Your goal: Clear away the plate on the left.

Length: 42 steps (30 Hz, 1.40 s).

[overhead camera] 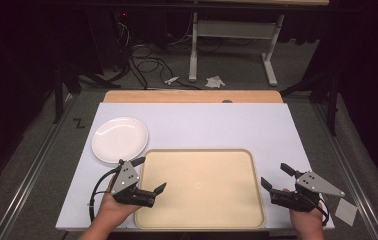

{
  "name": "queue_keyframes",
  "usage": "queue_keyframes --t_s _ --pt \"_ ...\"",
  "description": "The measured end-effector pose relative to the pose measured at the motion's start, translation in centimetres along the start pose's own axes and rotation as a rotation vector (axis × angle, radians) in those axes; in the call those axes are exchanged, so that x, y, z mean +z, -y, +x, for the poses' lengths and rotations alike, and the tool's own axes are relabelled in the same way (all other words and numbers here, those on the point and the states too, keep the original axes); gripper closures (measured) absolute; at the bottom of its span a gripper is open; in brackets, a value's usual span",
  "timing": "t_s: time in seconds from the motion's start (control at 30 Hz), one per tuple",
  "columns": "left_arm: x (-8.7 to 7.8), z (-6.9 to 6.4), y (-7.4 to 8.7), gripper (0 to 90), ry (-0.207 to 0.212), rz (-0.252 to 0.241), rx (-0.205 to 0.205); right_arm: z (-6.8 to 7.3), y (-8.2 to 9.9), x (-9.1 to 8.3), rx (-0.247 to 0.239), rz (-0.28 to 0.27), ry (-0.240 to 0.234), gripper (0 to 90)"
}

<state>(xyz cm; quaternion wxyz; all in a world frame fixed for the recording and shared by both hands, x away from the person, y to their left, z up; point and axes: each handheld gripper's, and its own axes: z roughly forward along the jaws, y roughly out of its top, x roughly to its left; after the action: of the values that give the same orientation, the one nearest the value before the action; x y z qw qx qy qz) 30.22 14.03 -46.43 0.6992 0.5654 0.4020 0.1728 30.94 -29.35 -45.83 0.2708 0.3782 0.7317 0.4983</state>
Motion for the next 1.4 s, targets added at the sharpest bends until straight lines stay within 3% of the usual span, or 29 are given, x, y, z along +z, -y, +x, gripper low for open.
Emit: queue_keyframes --t_s 0.37,1.4 --pt "-0.3 1.1 -0.5 0.4 -0.029 -0.016 0.005 0.0 0.0 0.0 -0.003 0.0 -0.001 16.2" --pt "-2.9 7.3 -2.7 0.4 -0.211 -0.097 -0.025 -0.1 0.0 -0.1 -0.003 -0.004 0.0 16.2"
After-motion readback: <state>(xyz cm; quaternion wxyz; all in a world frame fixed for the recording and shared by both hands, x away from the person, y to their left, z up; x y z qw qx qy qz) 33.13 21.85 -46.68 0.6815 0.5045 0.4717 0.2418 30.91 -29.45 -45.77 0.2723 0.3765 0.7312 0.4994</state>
